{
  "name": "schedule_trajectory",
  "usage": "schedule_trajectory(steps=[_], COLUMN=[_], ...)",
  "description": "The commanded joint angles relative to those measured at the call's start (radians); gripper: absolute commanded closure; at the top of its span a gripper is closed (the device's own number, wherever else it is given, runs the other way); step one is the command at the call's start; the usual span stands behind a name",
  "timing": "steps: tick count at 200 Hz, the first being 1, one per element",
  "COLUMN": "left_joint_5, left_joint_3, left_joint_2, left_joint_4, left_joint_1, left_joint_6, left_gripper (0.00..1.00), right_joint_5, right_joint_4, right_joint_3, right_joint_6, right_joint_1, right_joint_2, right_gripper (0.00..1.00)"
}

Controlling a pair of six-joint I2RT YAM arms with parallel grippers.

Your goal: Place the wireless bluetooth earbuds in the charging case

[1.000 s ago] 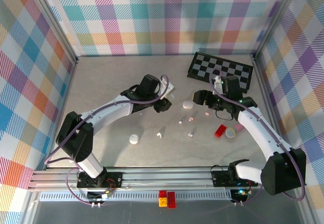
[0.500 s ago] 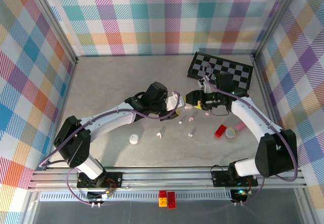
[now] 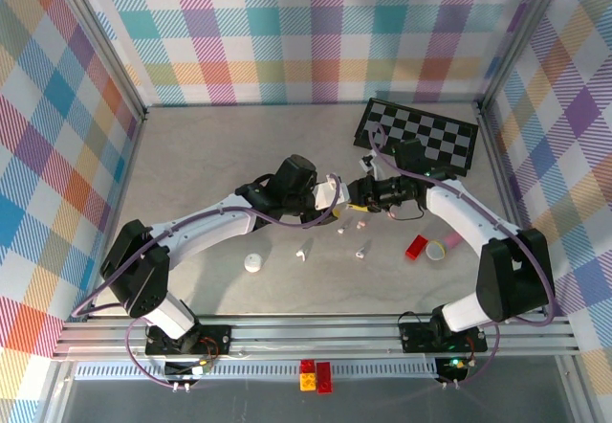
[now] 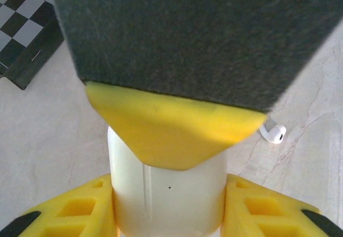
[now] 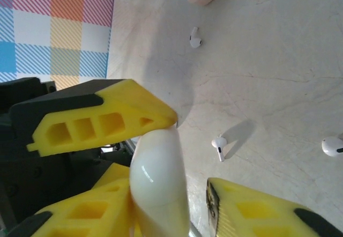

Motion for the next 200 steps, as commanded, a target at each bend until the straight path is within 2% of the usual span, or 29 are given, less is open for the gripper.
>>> schedule_trajectory(steps=[1,12,29,42,48,57,85,114,134,157,200], left_joint_5=[0.011,0.009,0.016,0.025,0.03,0.036,0.118,0.255,0.339,0.415,0.551], left_joint_3=[-0.016,-0.028,-0.055,-0.083,-0.096,-0.117,-0.199,-0.257,-0.289,-0.319,-0.334], left_joint_2=[-0.032,-0.043,-0.071,-0.1,-0.115,-0.138,-0.221,-0.268,-0.277,-0.277,-0.252], left_joint_4=[0.064,0.083,0.127,0.189,0.213,0.254,0.426,0.607,0.731,0.878,1.12], left_joint_1=[-0.01,-0.011,-0.01,-0.011,-0.009,-0.01,0.021,0.1,0.126,0.128,0.126], left_joint_6=[0.009,-0.006,-0.046,-0.098,-0.126,-0.166,-0.363,-0.639,-0.767,-0.857,-0.983], left_gripper=[0.61,0.61,0.55,0.47,0.37,0.28,0.14,0.14,0.13,0.14,0.21], right_joint_5=[0.064,0.078,0.103,0.13,0.145,0.167,0.21,0.201,0.181,0.123,-0.018], right_joint_4=[0.017,0.043,0.083,0.118,0.132,0.146,0.218,0.363,0.412,0.513,0.695], right_joint_3=[0.007,-0.004,-0.022,-0.04,-0.05,-0.06,-0.104,-0.165,-0.168,-0.183,-0.223], right_joint_6=[-0.035,-0.039,-0.047,-0.049,-0.049,-0.052,-0.058,-0.031,-0.035,-0.017,0.026], right_joint_1=[-0.001,0.0,0.0,-0.001,-0.001,-0.002,-0.012,-0.027,-0.029,-0.03,-0.03], right_joint_2=[-0.042,-0.063,-0.105,-0.147,-0.167,-0.196,-0.298,-0.422,-0.479,-0.524,-0.549], right_gripper=[0.71,0.8,0.81,0.83,0.84,0.85,0.87,0.86,0.86,0.87,0.87])
